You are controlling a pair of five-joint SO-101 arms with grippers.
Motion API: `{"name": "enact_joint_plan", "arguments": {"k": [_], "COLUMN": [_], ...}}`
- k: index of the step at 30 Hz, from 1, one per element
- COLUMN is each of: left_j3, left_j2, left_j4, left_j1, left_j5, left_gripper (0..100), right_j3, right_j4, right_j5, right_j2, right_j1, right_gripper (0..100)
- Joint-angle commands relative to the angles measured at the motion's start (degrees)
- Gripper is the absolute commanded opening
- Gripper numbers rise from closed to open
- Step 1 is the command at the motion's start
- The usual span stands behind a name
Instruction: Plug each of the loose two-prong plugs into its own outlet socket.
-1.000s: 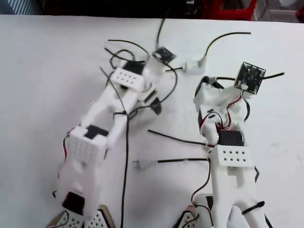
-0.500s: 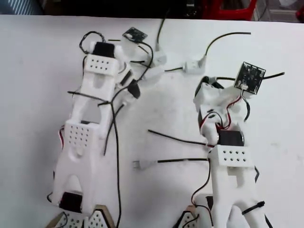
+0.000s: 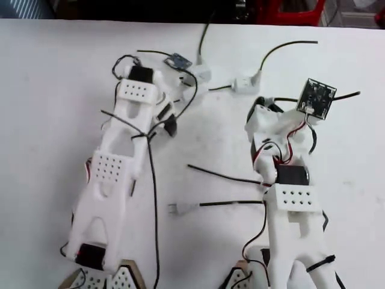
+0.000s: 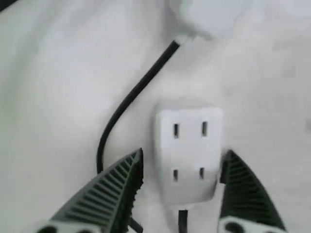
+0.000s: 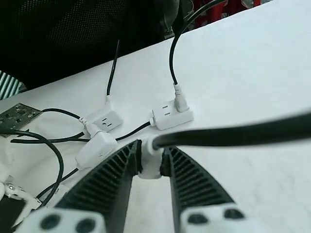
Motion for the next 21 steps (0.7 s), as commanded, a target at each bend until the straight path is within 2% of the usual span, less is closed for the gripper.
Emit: {"name": "enact_joint_plan", "arguments": {"k": [1, 7, 16, 21], "left_j3": [-2.4, -2.4, -1.8, -1.8], "left_j2": [-1.8, -4.8, -5.3, -5.3], "left_j4": [-0.3, 5.6, 6.4, 6.4], "left_j1": [3.2, 8.9, 14.0, 15.8], "left_j5": [-0.1, 0.0, 0.0, 0.0], "left_gripper": [15, 12, 13, 20], "right_j3": [-0.6, -0.6, -0.6, -0.6], "right_j4": [-1.1, -1.2, -1.2, -1.2], "right_j5": [-0.2, -0.2, -0.2, -0.2], "right_j2": [-1.3, -1.3, -1.3, -1.3], "right_j1": [0.4, 0.4, 0.6, 0.6], "right_gripper": [1.7, 1.7, 1.7, 1.7]}}
